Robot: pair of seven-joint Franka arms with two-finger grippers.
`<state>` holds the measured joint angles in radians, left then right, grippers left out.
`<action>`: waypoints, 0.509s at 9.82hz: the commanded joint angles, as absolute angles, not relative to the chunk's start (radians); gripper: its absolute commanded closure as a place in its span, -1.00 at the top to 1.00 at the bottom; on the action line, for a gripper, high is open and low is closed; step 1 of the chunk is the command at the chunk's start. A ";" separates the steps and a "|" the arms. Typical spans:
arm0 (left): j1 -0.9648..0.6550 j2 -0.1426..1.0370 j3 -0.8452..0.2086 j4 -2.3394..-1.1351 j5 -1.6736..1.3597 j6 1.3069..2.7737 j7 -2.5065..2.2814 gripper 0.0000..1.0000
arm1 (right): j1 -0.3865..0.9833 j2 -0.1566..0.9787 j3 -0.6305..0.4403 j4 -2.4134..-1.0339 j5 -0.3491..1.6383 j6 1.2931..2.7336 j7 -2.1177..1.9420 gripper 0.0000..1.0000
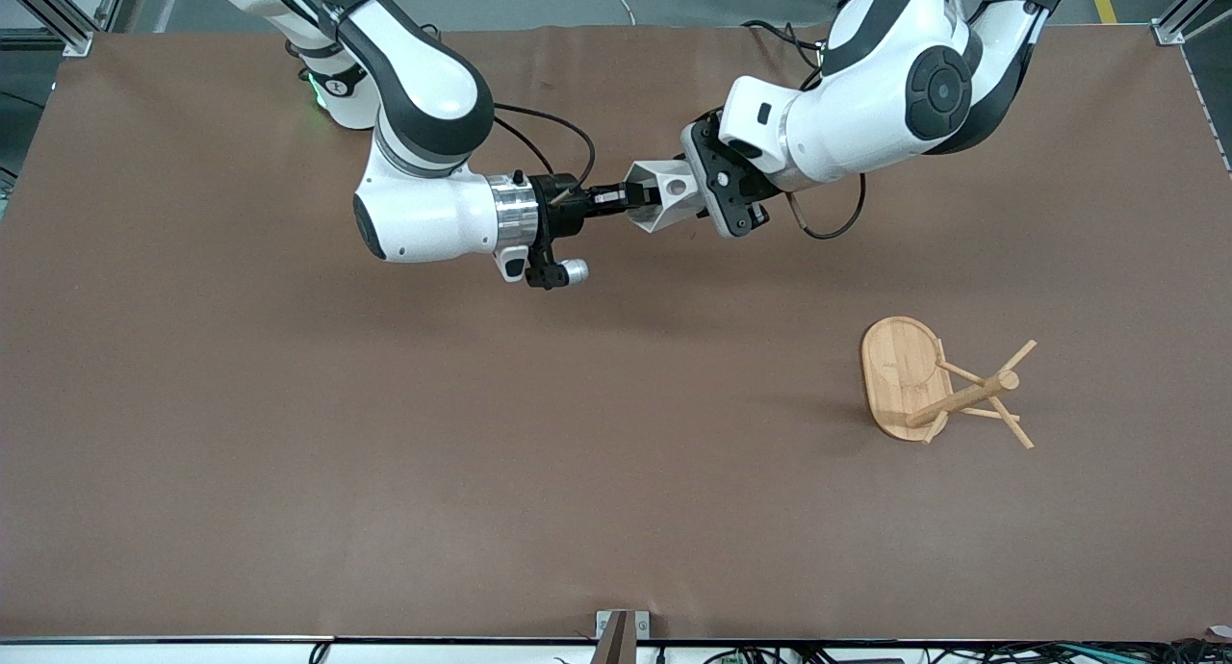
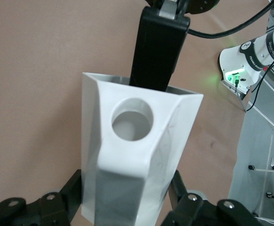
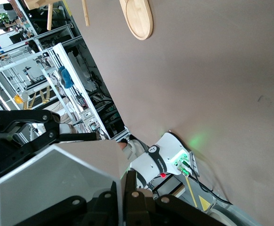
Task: Hang cup on rack
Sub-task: 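Grasp the cup with the left gripper while the right gripper releases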
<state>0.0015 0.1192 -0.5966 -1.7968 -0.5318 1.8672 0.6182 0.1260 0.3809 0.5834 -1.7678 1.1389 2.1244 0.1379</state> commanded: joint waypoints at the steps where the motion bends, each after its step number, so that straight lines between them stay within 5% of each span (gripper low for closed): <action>1: 0.014 0.129 -0.608 -1.825 -0.525 1.875 0.591 -0.89 | 0.140 0.347 0.586 -1.781 1.169 2.131 0.164 -0.98; 2: 0.023 0.127 -0.601 -1.822 -0.525 1.850 0.595 -0.92 | 0.140 0.347 0.586 -1.781 1.169 2.131 0.166 -0.98; 3: 0.038 0.103 -0.600 -1.825 -0.526 1.842 0.586 -0.96 | 0.140 0.348 0.586 -1.781 1.169 2.125 0.181 -0.68; 4: 0.041 0.088 -0.594 -1.830 -0.526 1.844 0.583 -0.96 | 0.141 0.345 0.586 -1.781 1.167 2.126 0.211 0.89; 5: 0.046 0.083 -0.563 -1.829 -0.525 1.842 0.575 -0.97 | 0.140 0.347 0.586 -1.779 1.167 2.123 0.213 1.00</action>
